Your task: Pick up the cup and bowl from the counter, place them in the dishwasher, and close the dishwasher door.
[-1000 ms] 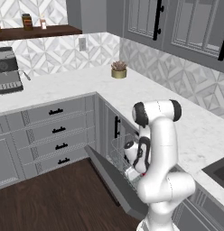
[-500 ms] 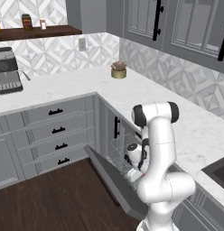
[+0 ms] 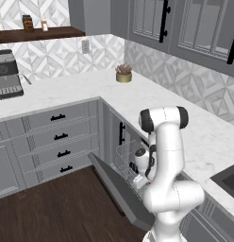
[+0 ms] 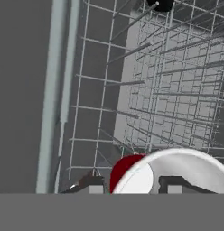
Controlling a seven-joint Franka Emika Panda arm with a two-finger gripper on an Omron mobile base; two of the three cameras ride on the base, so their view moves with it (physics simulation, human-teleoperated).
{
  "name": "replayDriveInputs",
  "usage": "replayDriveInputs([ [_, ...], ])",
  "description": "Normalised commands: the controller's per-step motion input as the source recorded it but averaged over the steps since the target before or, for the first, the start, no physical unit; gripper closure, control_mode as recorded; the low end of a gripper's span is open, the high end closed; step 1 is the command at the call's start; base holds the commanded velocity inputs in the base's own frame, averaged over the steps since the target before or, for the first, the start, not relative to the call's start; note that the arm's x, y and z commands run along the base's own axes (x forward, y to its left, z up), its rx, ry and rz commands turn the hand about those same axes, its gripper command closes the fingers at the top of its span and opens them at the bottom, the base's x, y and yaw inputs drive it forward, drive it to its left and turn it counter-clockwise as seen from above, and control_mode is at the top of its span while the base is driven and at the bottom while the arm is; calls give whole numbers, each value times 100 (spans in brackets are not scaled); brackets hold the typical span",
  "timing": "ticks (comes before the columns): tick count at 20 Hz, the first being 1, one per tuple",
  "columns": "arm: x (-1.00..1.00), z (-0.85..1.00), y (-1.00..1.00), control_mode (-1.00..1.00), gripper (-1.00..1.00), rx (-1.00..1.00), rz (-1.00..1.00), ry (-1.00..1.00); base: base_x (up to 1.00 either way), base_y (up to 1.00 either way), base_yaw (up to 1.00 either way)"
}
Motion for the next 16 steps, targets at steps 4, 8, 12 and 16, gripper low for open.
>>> replayDriveInputs([
  [4,-21,60,25,-100,-100,-4,0,-12,0,0,0],
  [8,-49,66,39,-100,-100,-2,-1,-6,0,0,0],
  [12,-66,84,37,-100,-100,0,-2,-6,0,0,0],
  [16,-32,100,38,-100,-100,0,-2,-5,0,0,0],
])
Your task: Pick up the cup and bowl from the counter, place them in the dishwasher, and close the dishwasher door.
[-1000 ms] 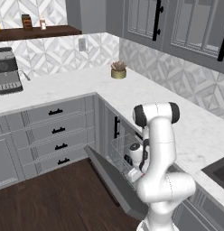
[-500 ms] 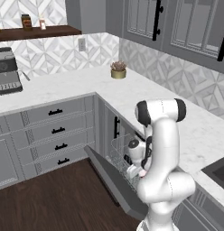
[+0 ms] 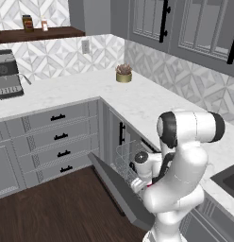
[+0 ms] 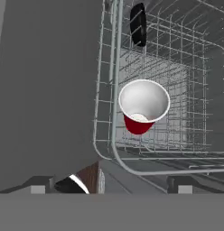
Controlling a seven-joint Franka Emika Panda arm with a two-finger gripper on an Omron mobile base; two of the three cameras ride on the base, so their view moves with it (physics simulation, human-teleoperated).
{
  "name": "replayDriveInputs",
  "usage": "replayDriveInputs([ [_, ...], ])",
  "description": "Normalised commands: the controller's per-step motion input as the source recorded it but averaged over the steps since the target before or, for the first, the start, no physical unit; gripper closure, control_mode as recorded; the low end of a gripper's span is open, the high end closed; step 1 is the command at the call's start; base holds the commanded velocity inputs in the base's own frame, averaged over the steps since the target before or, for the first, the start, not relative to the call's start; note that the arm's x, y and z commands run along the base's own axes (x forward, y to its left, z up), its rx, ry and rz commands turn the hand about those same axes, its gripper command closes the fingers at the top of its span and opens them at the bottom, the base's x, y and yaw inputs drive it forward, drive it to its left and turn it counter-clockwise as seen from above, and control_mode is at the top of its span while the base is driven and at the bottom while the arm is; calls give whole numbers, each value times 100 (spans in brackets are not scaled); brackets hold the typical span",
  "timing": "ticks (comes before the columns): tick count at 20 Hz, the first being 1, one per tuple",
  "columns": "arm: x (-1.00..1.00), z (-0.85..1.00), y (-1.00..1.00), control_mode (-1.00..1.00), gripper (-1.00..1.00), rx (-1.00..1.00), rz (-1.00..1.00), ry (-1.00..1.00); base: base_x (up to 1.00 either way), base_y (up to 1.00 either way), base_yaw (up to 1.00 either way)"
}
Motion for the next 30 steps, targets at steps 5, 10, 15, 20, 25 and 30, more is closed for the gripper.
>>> replayDriveInputs([
  [5,-3,100,50,-100,-100,0,-1,-4,0,0,0],
  [10,-4,100,59,-100,-100,2,-4,8,0,0,0],
  [15,-43,88,55,-100,-100,2,-5,38,0,0,0],
  [20,-50,36,42,-100,-100,0,-6,39,0,0,0],
  [25,-48,3,31,-100,-100,0,-5,22,0,0,0],
  [30,-16,-42,71,-100,-100,0,-7,4,0,0,0],
])
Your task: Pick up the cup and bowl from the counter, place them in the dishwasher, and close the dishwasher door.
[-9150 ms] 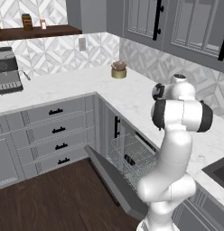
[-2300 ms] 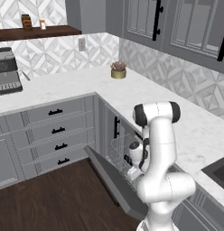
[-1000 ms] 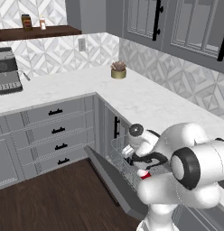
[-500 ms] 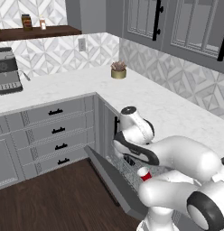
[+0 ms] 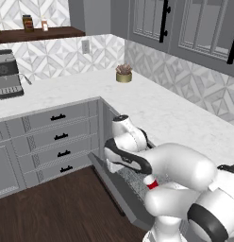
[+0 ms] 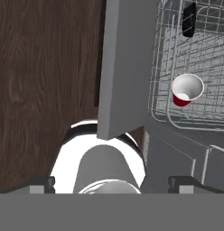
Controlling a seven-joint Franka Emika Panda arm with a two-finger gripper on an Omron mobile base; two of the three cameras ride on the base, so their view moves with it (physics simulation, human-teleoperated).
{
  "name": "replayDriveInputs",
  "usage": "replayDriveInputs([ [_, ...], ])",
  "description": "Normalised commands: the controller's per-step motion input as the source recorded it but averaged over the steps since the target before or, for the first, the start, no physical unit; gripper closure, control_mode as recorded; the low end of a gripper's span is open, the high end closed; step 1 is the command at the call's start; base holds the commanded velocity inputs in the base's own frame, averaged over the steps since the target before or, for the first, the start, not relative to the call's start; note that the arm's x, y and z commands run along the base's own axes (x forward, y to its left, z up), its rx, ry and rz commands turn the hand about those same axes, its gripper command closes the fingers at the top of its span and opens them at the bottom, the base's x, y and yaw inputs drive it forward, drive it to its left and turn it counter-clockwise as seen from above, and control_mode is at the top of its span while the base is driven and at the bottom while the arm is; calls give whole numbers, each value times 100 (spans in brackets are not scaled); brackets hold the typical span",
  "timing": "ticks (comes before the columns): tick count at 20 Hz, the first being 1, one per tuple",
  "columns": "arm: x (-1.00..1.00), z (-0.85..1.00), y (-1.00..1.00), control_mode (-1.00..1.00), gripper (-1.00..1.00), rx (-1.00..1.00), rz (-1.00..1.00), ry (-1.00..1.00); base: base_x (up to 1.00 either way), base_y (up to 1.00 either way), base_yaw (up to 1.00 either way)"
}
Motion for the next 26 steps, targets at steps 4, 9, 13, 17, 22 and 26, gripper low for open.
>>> replayDriveInputs([
  [4,0,-50,69,-100,-100,-4,-6,0,0,0,0],
  [9,6,-39,54,-100,-100,-21,-6,0,0,0,0],
  [13,13,-56,39,-100,-100,-23,-4,0,0,0,0],
  [17,14,-59,22,-100,-100,-21,0,-2,0,0,0],
  [22,28,-47,24,-100,-100,-22,0,-3,0,0,0],
  [26,37,-47,0,-100,-100,-10,0,-5,0,0,0],
])
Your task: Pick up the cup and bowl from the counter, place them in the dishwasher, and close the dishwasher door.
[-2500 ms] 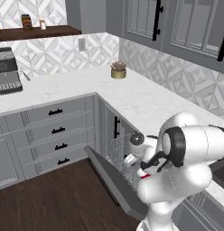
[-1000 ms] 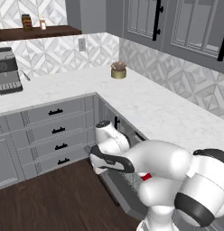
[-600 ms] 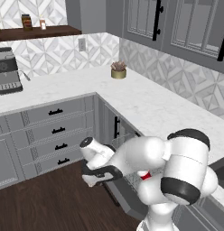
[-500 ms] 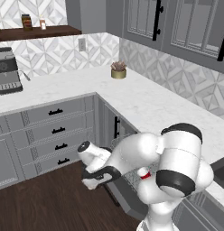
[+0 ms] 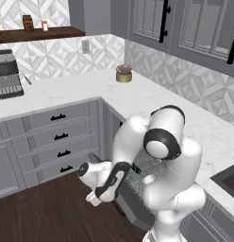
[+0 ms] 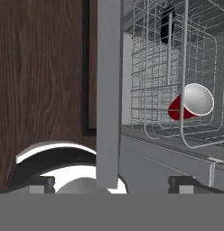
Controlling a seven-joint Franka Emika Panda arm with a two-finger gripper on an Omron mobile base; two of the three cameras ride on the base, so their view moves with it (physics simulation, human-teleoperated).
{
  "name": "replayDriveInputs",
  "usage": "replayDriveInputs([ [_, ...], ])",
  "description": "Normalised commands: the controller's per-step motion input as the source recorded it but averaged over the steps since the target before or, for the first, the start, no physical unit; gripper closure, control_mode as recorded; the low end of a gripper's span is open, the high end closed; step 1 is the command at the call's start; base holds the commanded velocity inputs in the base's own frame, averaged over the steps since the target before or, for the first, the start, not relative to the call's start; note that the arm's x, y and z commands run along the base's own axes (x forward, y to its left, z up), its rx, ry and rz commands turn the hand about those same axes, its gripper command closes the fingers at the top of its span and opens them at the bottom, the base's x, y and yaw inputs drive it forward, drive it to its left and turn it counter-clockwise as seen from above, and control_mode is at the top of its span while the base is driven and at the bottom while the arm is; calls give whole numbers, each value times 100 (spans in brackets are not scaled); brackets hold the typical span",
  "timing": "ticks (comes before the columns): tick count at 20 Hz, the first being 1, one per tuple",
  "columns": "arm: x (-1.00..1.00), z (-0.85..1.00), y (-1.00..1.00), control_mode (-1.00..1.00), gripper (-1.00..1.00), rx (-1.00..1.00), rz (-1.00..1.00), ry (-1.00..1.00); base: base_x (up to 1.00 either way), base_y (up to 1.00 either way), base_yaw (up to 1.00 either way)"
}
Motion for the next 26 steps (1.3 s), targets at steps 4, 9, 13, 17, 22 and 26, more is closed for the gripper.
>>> replayDriveInputs([
  [4,35,-51,35,-100,-100,-11,0,-1,0,0,0],
  [9,30,-46,42,-100,-100,-13,0,0,0,0,0],
  [13,43,-48,29,-100,-100,-13,0,0,0,0,0],
  [17,61,-54,-8,-100,-100,-6,0,0,0,0,0],
  [22,42,-49,-4,-100,-100,-9,0,0,0,0,0],
  [26,43,-55,-30,-100,-100,-14,0,0,0,0,0],
])
